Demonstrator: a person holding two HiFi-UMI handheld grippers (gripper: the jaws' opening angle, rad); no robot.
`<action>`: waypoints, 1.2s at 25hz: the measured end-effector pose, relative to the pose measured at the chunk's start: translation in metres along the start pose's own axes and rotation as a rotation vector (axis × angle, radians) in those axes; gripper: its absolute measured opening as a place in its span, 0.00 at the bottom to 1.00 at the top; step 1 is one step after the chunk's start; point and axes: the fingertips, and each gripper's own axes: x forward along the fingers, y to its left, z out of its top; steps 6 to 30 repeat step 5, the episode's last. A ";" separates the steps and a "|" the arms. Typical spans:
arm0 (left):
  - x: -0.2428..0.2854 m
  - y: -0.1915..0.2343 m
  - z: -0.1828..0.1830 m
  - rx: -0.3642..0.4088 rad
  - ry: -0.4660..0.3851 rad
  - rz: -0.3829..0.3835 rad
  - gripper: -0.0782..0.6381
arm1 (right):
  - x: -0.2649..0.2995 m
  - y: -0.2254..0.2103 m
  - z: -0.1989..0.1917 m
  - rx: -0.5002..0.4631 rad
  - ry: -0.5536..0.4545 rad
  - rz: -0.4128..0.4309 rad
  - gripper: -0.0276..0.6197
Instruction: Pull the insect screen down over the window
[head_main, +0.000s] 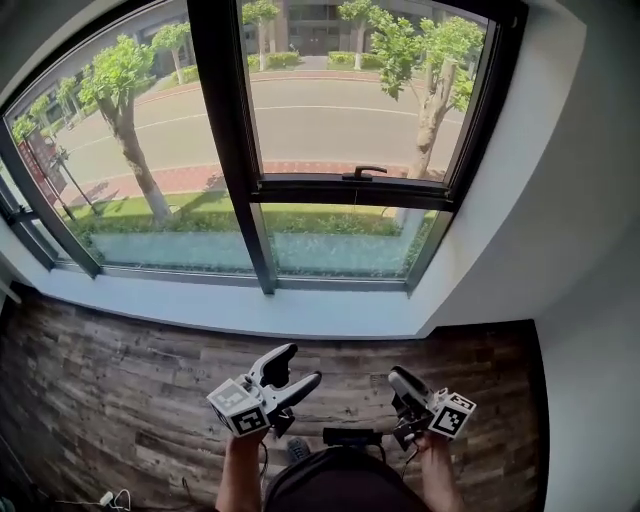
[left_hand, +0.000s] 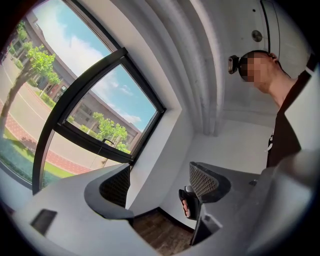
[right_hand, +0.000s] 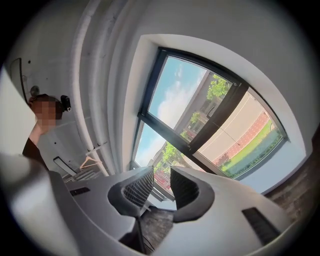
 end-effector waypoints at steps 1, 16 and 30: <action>0.001 -0.001 -0.002 -0.005 0.004 -0.008 0.66 | -0.001 0.001 0.001 -0.011 0.003 -0.008 0.22; 0.004 -0.006 -0.006 0.011 0.023 -0.063 0.66 | -0.005 -0.003 -0.003 0.003 -0.005 -0.029 0.21; 0.004 -0.006 -0.006 0.011 0.023 -0.063 0.66 | -0.005 -0.003 -0.003 0.003 -0.005 -0.029 0.21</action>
